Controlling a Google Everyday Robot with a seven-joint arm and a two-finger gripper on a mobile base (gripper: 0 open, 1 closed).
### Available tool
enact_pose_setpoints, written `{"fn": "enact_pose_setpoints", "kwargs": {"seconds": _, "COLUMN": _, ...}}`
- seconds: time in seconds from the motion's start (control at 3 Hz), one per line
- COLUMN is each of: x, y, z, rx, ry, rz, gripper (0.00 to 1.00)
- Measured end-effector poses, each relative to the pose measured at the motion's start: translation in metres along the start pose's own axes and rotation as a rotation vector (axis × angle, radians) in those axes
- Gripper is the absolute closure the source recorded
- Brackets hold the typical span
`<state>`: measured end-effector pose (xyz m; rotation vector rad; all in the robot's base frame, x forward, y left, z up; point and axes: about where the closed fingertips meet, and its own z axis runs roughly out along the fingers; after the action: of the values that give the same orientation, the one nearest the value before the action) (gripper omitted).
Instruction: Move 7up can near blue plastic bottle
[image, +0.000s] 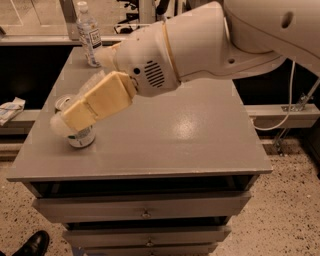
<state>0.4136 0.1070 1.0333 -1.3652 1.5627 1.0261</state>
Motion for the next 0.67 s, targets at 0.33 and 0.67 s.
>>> {"fn": "enact_pose_setpoints", "kwargs": {"seconds": 0.33, "x": 0.001, "y": -0.001, "z": 0.0, "rx": 0.002, "ry": 0.0, "rz": -0.005, "gripper": 0.0}}
{"fn": "enact_pose_setpoints", "kwargs": {"seconds": 0.67, "x": 0.022, "y": -0.034, "z": 0.015, "rx": 0.033, "ry": -0.004, "rz": -0.096, "gripper": 0.0}}
